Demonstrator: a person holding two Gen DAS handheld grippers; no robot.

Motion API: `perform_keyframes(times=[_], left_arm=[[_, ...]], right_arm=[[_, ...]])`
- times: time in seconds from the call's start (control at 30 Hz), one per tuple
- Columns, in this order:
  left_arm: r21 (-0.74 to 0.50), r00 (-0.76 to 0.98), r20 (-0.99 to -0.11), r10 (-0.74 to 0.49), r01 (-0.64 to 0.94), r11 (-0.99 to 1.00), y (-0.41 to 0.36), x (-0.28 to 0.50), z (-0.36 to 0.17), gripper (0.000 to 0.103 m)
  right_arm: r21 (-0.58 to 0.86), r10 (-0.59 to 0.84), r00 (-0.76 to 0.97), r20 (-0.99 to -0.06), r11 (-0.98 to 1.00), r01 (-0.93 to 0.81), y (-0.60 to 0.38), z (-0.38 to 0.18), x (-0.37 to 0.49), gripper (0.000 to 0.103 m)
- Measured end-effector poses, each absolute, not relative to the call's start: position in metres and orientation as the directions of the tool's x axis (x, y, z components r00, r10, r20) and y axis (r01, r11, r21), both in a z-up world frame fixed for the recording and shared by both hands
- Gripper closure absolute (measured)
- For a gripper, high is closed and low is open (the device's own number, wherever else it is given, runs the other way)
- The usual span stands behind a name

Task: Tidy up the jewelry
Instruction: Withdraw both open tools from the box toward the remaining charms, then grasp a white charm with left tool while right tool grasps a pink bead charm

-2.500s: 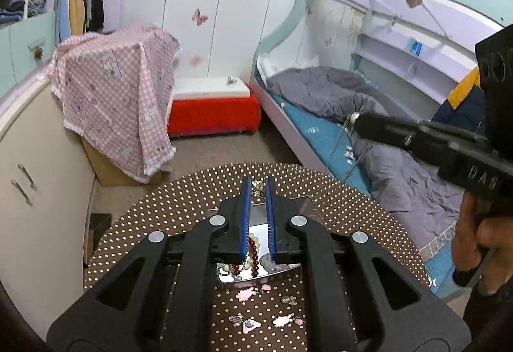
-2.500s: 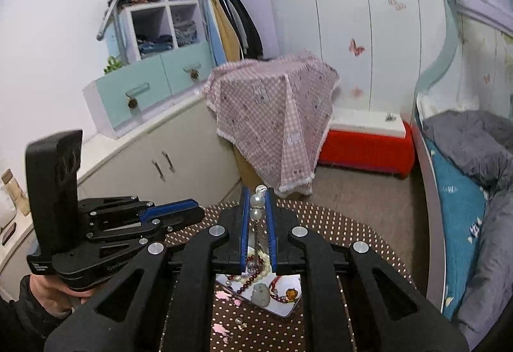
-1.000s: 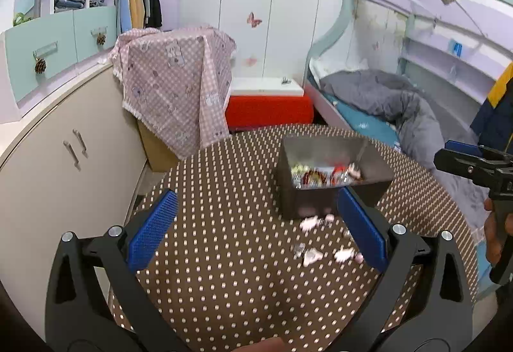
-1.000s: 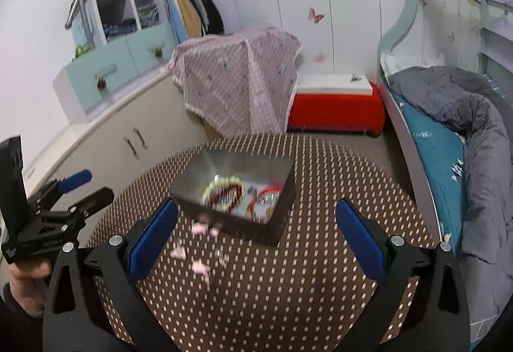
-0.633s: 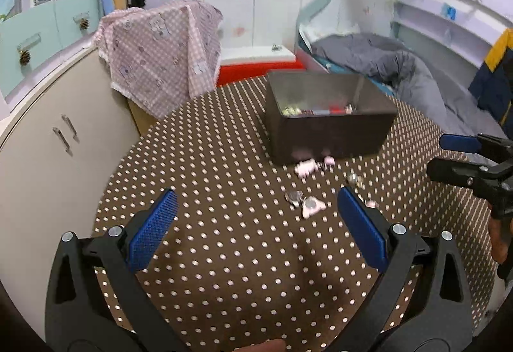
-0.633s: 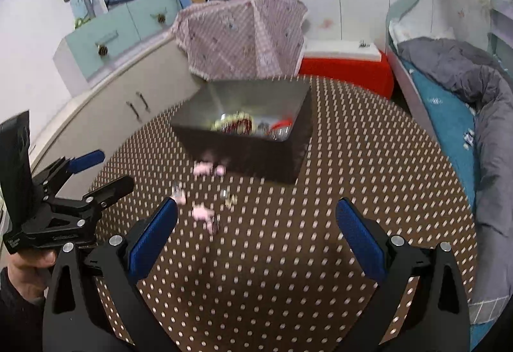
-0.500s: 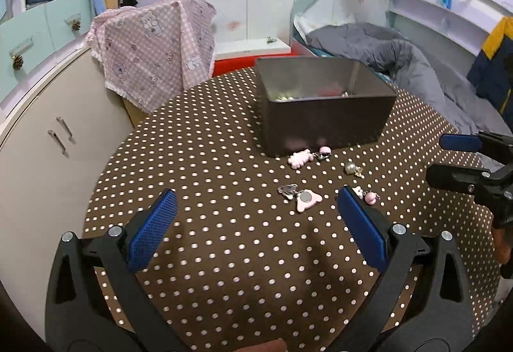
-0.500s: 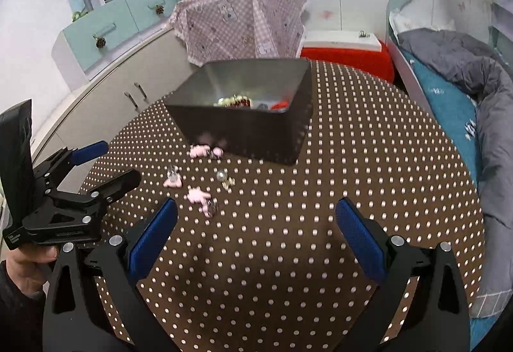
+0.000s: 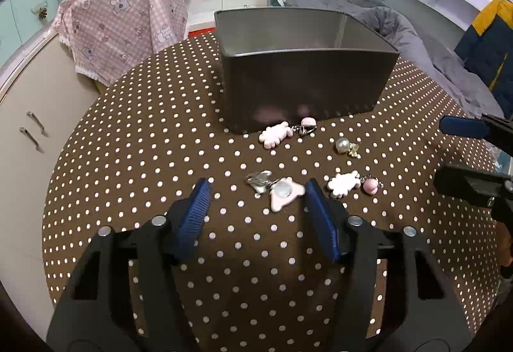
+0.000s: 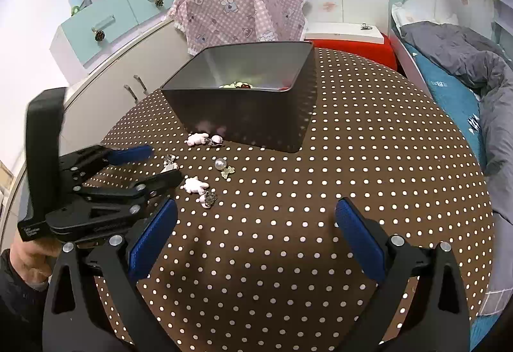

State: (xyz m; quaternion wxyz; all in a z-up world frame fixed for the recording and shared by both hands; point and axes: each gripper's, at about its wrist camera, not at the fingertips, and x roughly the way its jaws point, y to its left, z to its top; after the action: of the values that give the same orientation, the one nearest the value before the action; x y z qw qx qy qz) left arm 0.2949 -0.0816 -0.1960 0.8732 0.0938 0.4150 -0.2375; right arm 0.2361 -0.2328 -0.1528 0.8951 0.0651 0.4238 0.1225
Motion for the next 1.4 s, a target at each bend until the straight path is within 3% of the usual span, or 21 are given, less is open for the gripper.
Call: perform_keyframes(times=[0.03, 0.07, 0.3, 0.37, 0.43, 0.5, 0.6, 1.0, 1.03, 1.07, 1.1, 1.13, 1.27, 1.33, 1.37, 1.4], left_arm=[[-0.048, 0.536, -0.766, -0.356, 0.504, 0.862, -0.081, 0.295, -0.195, 0.069], [-0.063, 0.530, -0.764, -0.369, 0.508, 0.859, -0.080, 0.295, -0.195, 0.076], [-0.147, 0.512, -0.750, -0.418, 0.487, 0.861, -0.062, 0.293, -0.195, 0.081], [-0.145, 0.518, -0.748, -0.415, 0.482, 0.864, -0.059, 0.289, -0.195, 0.081], [-0.145, 0.524, -0.745, -0.412, 0.475, 0.868, -0.056, 0.286, -0.195, 0.081], [-0.146, 0.528, -0.743, -0.411, 0.471, 0.870, -0.054, 0.285, -0.194, 0.083], [-0.148, 0.534, -0.740, -0.409, 0.464, 0.874, -0.049, 0.283, -0.193, 0.085], [-0.110, 0.551, -0.745, -0.376, 0.454, 0.884, -0.047, 0.273, -0.191, 0.084], [-0.103, 0.550, -0.750, -0.367, 0.452, 0.886, -0.048, 0.273, -0.192, 0.075], [-0.095, 0.555, -0.751, -0.357, 0.445, 0.891, -0.048, 0.273, -0.193, 0.046], [-0.079, 0.577, -0.744, -0.338, 0.426, 0.901, -0.048, 0.272, -0.192, 0.031], [-0.076, 0.591, -0.734, -0.333, 0.417, 0.906, -0.049, 0.270, -0.191, 0.025], [-0.078, 0.556, -0.758, -0.340, 0.441, 0.894, -0.054, 0.272, -0.197, 0.029], [-0.061, 0.553, -0.767, -0.324, 0.440, 0.896, -0.059, 0.272, -0.198, 0.051], [-0.061, 0.553, -0.766, -0.327, 0.443, 0.894, -0.059, 0.271, -0.197, 0.068], [-0.070, 0.549, -0.765, -0.336, 0.449, 0.891, -0.059, 0.272, -0.197, 0.075]], right_arm=[[0.220, 0.277, 0.608, -0.744, 0.961, -0.169, -0.231, -0.153, 0.237, 0.008], [0.220, 0.281, 0.606, -0.744, 0.960, -0.175, -0.229, -0.154, 0.238, 0.008], [0.178, 0.300, 0.582, -0.756, 0.949, -0.259, -0.203, -0.160, 0.246, 0.010], [0.155, 0.299, 0.566, -0.768, 0.945, -0.288, -0.191, -0.165, 0.251, 0.020], [0.131, 0.294, 0.551, -0.781, 0.940, -0.316, -0.181, -0.171, 0.256, 0.046], [0.059, 0.254, 0.570, -0.781, 0.939, -0.338, -0.170, -0.174, 0.255, 0.056], [0.067, 0.273, 0.552, -0.787, 0.929, -0.363, -0.167, -0.172, 0.253, 0.092], [0.083, 0.295, 0.595, -0.748, 0.931, -0.356, -0.184, -0.145, 0.238, 0.092], [0.086, 0.295, 0.596, -0.747, 0.931, -0.354, -0.185, -0.144, 0.238, 0.092], [0.090, 0.297, 0.596, -0.746, 0.932, -0.352, -0.187, -0.144, 0.237, 0.092], [0.093, 0.298, 0.596, -0.746, 0.932, -0.349, -0.189, -0.145, 0.236, 0.092], [0.093, 0.296, 0.596, -0.747, 0.933, -0.347, -0.190, -0.146, 0.235, 0.092], [0.104, 0.298, 0.592, -0.749, 0.935, -0.339, -0.190, -0.149, 0.231, 0.092], [0.107, 0.299, 0.592, -0.748, 0.935, -0.337, -0.189, -0.149, 0.232, 0.092], [0.110, 0.300, 0.593, -0.747, 0.936, -0.336, -0.188, -0.148, 0.231, 0.092], [0.111, 0.302, 0.594, -0.745, 0.935, -0.336, -0.189, -0.147, 0.231, 0.092]])
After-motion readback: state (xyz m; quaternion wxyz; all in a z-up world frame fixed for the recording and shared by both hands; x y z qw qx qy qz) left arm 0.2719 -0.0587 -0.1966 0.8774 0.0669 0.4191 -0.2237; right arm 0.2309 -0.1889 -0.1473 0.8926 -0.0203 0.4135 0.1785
